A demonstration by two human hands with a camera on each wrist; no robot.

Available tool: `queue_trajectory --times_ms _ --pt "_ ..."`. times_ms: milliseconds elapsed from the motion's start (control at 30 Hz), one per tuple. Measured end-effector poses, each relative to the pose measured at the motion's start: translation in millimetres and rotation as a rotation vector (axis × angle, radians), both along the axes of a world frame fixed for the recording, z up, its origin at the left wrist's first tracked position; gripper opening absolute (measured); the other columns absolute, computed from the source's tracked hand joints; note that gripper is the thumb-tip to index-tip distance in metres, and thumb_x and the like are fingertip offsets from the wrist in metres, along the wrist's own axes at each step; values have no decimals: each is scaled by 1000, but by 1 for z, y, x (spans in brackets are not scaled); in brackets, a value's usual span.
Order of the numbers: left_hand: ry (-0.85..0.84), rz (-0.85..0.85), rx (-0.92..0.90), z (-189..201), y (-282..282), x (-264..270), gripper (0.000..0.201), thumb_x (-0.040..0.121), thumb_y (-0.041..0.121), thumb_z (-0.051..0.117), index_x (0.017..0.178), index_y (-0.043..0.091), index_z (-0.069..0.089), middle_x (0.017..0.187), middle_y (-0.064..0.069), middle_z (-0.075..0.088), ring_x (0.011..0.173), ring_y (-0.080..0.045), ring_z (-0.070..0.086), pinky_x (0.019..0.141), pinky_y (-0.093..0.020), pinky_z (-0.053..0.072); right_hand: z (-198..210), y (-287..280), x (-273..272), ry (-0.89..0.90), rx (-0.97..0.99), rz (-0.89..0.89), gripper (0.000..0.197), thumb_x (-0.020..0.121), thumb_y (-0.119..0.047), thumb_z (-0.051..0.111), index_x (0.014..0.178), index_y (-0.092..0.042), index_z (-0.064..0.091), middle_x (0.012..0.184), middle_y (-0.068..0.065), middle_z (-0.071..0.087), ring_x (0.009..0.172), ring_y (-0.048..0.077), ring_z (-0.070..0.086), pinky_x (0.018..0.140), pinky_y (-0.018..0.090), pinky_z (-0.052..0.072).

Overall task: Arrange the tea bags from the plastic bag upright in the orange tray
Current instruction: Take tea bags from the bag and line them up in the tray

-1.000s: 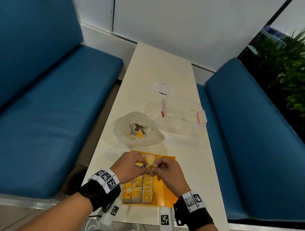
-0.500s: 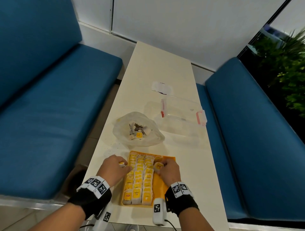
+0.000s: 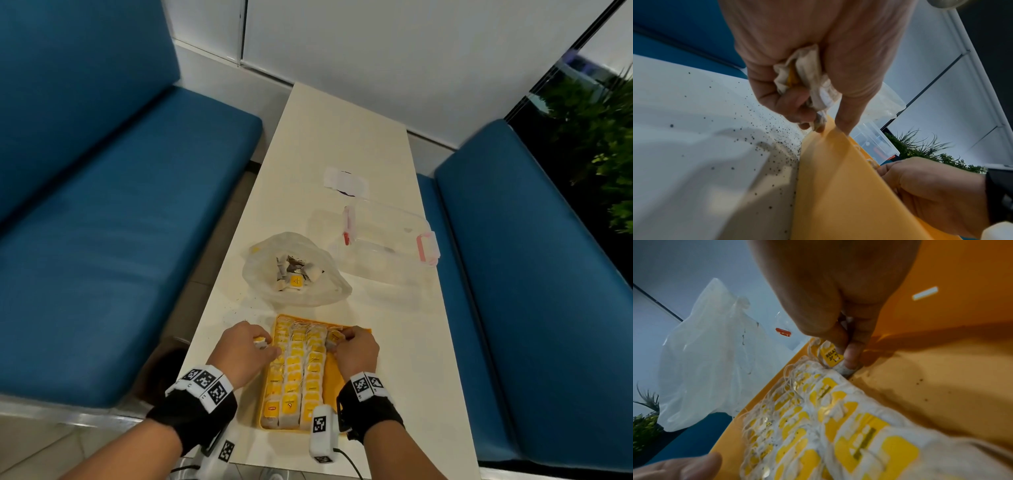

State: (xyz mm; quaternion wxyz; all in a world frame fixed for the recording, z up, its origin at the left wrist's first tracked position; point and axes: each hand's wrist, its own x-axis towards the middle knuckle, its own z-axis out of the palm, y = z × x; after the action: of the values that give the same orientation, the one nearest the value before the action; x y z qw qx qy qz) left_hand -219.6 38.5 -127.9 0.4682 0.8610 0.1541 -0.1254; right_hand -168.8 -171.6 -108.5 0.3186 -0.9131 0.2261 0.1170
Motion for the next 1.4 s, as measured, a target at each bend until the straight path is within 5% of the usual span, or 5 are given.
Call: queue_trajectory --times_ms 533,700,1000,1200,1400 --pt "17 -25 -5 0 3 2 25 79 39 82 97 25 73 103 4 60 91 -9 56 72 -16 38 -22 1 3 -27 85 -146 13 79 -20 61 68 -20 66 64 6 71 62 26 70 65 41 62" --pt "21 -27 0 -1 4 3 24 79 39 83 96 26 73 101 6 59 92 -9 57 69 -14 38 1 11 -5 -30 152 -119 24 87 -16 60 65 -18 71 46 3 66 46 15 66 63 34 61" --pt "41 -82 -57 4 16 6 25 77 53 80 92 34 72 102 13 65 94 -5 62 77 -23 48 14 3 -10 -55 167 -27 24 89 -6 54 78 -14 73 63 5 73 53 18 70 51 23 56" --pt "243 210 -772 38 22 10 46 96 52 56 99 10 76 80 -3 64 60 -15 54 48 -25 37 32 -9 -13 -178 108 71 19 88 -15 59 77 -30 66 74 -5 72 70 14 71 71 38 61" --pt "383 244 -1164 54 13 14 51 98 48 52 115 2 69 87 -15 62 58 -20 50 38 -20 35 70 21 -22 -196 356 468 25 83 -16 73 95 -38 70 101 -15 69 79 5 65 77 20 54"
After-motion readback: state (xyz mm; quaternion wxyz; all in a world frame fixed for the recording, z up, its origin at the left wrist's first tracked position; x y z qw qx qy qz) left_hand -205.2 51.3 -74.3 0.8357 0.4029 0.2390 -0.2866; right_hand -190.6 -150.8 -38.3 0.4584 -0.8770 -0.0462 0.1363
